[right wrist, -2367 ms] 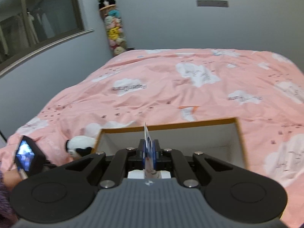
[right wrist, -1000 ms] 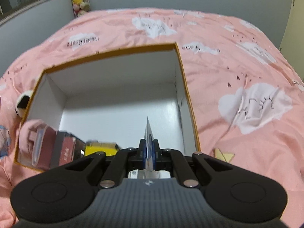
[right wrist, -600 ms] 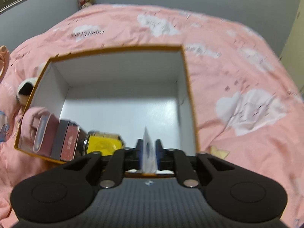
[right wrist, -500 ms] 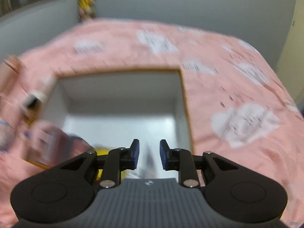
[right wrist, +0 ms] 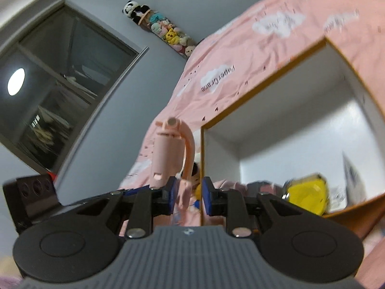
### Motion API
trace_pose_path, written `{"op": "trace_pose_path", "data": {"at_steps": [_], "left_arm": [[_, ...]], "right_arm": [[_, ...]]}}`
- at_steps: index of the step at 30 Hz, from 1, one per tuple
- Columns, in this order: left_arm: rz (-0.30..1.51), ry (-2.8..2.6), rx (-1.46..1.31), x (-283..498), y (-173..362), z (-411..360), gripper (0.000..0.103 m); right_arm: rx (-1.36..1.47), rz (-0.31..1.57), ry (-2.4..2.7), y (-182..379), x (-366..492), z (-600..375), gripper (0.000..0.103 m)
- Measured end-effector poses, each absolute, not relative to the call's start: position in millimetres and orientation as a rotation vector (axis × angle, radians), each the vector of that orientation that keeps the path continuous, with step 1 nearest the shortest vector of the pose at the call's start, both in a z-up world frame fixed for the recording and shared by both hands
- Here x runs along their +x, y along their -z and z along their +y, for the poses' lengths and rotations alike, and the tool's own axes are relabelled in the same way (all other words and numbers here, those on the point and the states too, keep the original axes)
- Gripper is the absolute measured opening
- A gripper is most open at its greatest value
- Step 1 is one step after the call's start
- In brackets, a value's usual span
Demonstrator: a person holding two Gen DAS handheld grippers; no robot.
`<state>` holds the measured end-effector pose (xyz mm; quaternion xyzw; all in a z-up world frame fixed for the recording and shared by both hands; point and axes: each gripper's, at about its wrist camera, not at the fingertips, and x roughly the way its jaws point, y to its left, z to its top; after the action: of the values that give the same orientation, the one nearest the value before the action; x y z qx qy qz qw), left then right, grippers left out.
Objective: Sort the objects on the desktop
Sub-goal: 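Carry the pink fan over the box and open the left gripper, then withdraw both open grippers from the box and reach toward the plush toys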
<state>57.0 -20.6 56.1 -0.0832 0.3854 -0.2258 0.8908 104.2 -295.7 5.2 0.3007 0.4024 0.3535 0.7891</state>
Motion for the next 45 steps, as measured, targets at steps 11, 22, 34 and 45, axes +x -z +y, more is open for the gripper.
{"op": "trace_pose_path", "data": {"at_steps": [11,22,34,45], "left_arm": [[0.757,0.538,-0.234,73.8,-54.6,-32.0,0.030],[0.725,0.595,-0.297,120.1,-50.4,-60.2,0.032],[0.756,0.563,-0.310,157.4,-38.8,-65.3,0.032],[0.804,0.484,-0.300,152.1,-23.4,-40.1,0.032]], "right_arm": [[0.870,0.854,-0.773,12.8,119.6,-317.7,0.007],[0.596,0.780,-0.627,-43.6,139.9,-327.3,0.006],[0.249,0.820,-0.483,-54.9,185.9,-316.6,0.006],[-0.097,0.852,-0.389,-59.2,210.4,-299.3,0.006]]}}
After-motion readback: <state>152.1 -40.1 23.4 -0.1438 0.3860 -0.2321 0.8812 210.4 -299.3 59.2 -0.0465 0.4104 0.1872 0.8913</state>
